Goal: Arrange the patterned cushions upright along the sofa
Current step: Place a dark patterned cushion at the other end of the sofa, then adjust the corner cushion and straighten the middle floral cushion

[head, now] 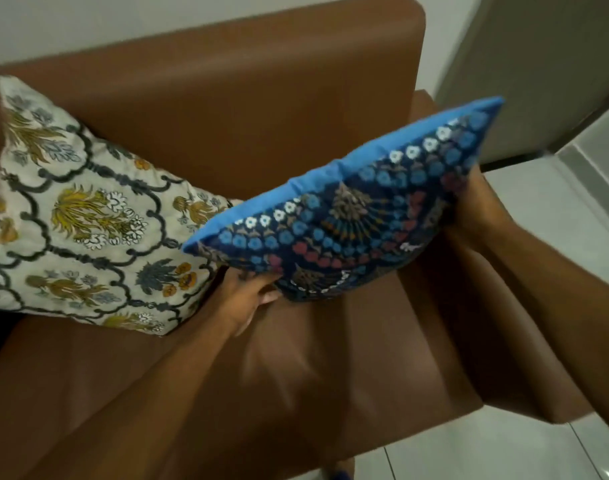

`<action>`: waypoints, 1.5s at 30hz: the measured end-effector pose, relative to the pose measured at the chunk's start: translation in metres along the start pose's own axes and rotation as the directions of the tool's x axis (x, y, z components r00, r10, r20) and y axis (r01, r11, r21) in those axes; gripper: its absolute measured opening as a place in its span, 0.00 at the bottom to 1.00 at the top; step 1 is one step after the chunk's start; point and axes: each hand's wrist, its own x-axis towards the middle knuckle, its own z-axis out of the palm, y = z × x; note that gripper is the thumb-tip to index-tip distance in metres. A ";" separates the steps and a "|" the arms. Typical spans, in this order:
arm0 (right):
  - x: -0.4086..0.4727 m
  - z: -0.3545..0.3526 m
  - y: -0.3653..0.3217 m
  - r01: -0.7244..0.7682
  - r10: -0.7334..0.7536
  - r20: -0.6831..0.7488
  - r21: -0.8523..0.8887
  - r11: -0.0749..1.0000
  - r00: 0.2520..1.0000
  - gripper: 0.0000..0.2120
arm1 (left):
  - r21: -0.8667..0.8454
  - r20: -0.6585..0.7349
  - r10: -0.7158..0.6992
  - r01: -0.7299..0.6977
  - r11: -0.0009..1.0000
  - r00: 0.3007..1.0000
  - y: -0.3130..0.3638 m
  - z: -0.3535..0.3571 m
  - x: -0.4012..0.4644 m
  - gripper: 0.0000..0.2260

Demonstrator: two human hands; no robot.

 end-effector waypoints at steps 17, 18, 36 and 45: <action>0.061 0.089 -0.038 0.422 -0.226 0.357 -0.793 0.440 0.906 0.51 | -0.438 -0.121 -0.191 0.120 0.891 0.974 -0.005 0.049 0.040 0.19; 0.067 0.085 -0.028 0.418 -0.236 0.347 -0.792 0.445 0.908 0.49 | -0.445 -0.126 -0.209 0.133 0.886 0.970 -0.006 0.049 0.045 0.20; 0.054 0.112 0.020 0.404 -0.575 0.138 -0.839 0.364 0.806 0.45 | -0.378 -0.138 -0.311 0.241 0.894 0.940 -0.012 -0.024 0.033 0.23; -0.048 0.358 0.070 0.757 -0.614 0.531 -0.629 0.176 0.584 0.35 | -0.212 -0.290 -0.316 0.261 0.942 0.903 -0.003 -0.284 -0.082 0.10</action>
